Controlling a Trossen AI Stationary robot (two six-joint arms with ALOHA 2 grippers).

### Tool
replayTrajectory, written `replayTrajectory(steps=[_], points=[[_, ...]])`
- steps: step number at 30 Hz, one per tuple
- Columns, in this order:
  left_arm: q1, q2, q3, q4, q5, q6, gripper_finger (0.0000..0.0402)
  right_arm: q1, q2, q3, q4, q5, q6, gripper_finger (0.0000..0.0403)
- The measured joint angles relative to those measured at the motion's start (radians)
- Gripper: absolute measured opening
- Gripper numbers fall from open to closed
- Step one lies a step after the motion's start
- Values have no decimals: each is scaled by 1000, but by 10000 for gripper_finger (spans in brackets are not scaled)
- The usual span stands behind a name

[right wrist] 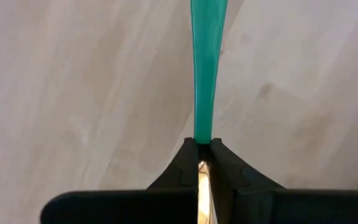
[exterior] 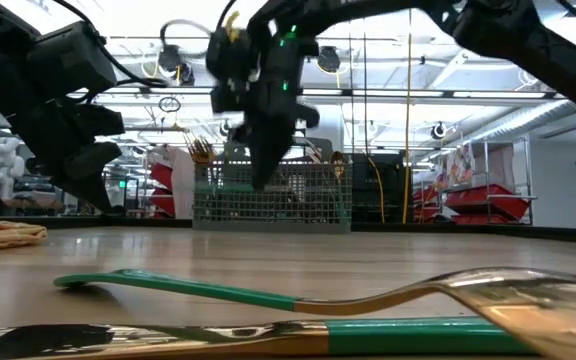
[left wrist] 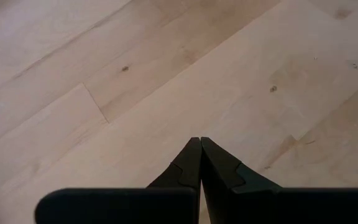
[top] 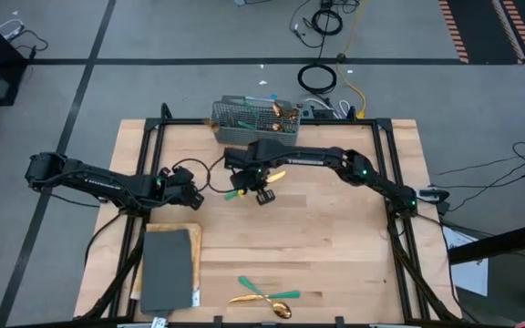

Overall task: Sort silverware
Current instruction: Put the green table knife into the gray silverware basket

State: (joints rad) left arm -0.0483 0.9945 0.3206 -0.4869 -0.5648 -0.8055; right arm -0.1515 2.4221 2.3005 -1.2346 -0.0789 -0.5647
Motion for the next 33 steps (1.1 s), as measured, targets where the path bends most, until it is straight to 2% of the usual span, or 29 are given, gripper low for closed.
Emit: replayTrajectory(steps=[7, 12, 19, 24, 30, 33], points=[[0, 0, 0, 3, -1, 0, 11, -32, -129, 1, 85, -5, -47, 0], [0, 0, 0, 6, -5, 0, 11, -92, -289, 2, 224, -32, -87, 0], [0, 0, 0, 9, -18, -1, 11, -239, -478, 5, 438, -305, -68, 0], [0, 0, 0, 9, -54, 0, 11, -325, -494, -32, 491, -469, -49, 0], [0, 0, 0, 8, -67, 0, 11, -411, -491, -219, 728, -627, -1, 0], [0, 0, 0, 8, -68, 0, 11, -451, -492, -336, 856, -657, 22, 0]])
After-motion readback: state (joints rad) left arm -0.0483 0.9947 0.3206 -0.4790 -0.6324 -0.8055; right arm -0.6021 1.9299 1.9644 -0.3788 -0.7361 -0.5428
